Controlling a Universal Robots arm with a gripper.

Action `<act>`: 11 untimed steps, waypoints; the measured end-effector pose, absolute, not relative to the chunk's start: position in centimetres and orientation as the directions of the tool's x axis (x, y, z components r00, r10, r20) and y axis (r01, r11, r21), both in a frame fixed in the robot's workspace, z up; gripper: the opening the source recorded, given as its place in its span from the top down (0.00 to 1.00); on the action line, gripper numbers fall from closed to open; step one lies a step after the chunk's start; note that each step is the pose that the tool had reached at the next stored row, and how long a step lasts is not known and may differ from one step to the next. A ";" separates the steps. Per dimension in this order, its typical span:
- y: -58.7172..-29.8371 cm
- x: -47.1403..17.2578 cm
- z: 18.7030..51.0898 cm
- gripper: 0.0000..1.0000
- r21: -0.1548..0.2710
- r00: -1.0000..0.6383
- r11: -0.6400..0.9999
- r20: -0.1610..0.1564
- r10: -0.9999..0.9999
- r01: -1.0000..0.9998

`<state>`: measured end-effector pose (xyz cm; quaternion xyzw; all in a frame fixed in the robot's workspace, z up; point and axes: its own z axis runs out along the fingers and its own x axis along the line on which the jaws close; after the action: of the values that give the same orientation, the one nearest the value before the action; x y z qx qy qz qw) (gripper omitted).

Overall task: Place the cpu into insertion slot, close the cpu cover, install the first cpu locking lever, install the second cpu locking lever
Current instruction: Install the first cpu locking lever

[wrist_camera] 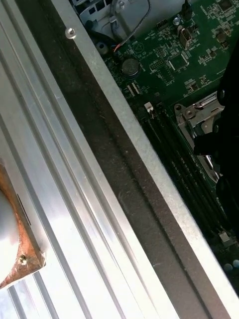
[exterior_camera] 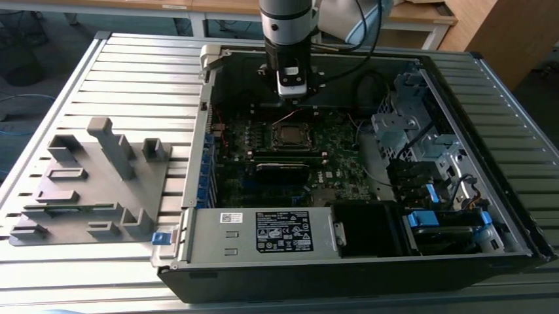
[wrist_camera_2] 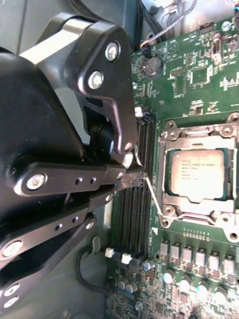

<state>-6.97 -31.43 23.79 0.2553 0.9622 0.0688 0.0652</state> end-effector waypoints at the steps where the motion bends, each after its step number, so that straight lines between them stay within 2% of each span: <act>1: -31.4 -7.0 23.8 0.89 0.166 -0.861 0.860 -0.090 0.500 0.482; 11: -30.9 -7.0 22.9 0.89 0.166 -0.861 0.860 -0.090 0.500 0.482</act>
<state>-6.97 -30.89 22.89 0.2554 0.9622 0.0691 0.0652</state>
